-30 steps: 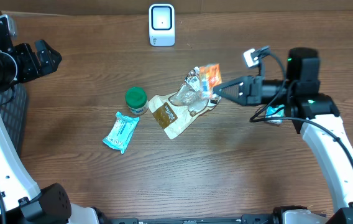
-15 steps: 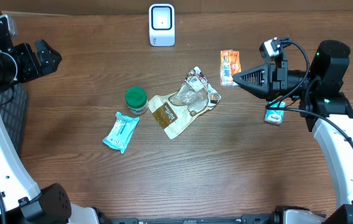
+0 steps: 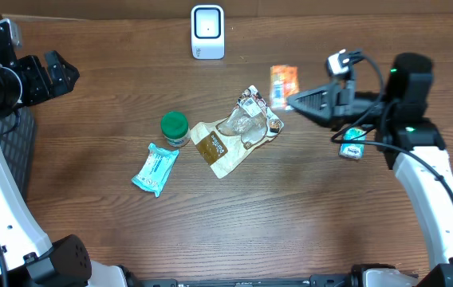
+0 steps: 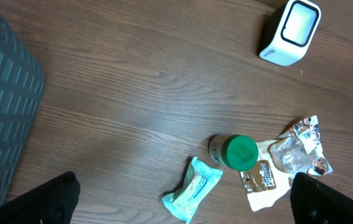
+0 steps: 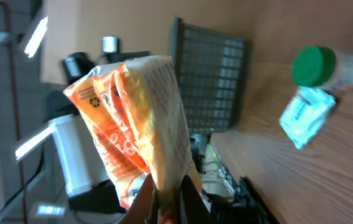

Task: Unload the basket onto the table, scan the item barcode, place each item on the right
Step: 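Lift the orange pack and raise it upright, then hold the orange pack in front of the white scanner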

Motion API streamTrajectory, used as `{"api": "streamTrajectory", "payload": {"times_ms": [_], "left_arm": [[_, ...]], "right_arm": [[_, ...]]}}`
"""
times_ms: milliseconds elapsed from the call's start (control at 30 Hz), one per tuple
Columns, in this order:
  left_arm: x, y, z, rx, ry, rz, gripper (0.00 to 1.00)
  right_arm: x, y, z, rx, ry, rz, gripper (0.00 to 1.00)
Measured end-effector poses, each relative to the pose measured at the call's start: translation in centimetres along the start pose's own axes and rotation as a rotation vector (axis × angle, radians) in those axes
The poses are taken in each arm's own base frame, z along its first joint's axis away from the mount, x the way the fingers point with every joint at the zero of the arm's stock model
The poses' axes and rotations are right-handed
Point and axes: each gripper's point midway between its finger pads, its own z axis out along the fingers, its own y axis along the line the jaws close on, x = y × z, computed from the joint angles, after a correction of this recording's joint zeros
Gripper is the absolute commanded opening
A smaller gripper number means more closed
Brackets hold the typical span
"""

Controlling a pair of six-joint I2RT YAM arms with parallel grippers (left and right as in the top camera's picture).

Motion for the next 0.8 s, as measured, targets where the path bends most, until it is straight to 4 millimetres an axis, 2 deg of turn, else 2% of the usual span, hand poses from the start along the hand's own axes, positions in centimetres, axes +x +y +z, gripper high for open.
{"api": "streamTrajectory", "payload": {"times_ms": [133,300,400,467,533,600,733,800], "left_arm": [[0.0,0.0,0.0,0.001,0.000,0.000,1.00],[0.0,0.0,0.0,0.000,0.000,0.000,1.00],[0.0,0.0,0.0,0.000,0.000,0.000,1.00],[0.0,0.0,0.0,0.000,0.000,0.000,1.00],[0.0,0.0,0.0,0.000,0.000,0.000,1.00],[0.0,0.0,0.0,0.001,0.000,0.000,1.00],[0.0,0.0,0.0,0.000,-0.001,0.000,1.00],[0.0,0.0,0.0,0.000,-0.001,0.000,1.00]], "right_arm": [[1.0,-2.8,2.1,0.115,-0.006,0.055,0.04],[2.4,-5.7,4.5,0.275,-0.006,0.030,0.04],[3.5,-7.1,5.1,0.392,0.006,0.036,0.04],[3.6,-7.3,5.0,0.451,0.008,0.036,0.04],[3.3,-6.9,4.9,0.541,0.012,0.018,0.04],[2.2,-5.6,5.0,0.619,0.006,-0.039,0.04],[-0.9,-2.7,6.2,0.741,-0.024,-0.214,0.04],[-3.3,-1.6,7.2,0.804,-0.061,-0.317,0.04]]}}
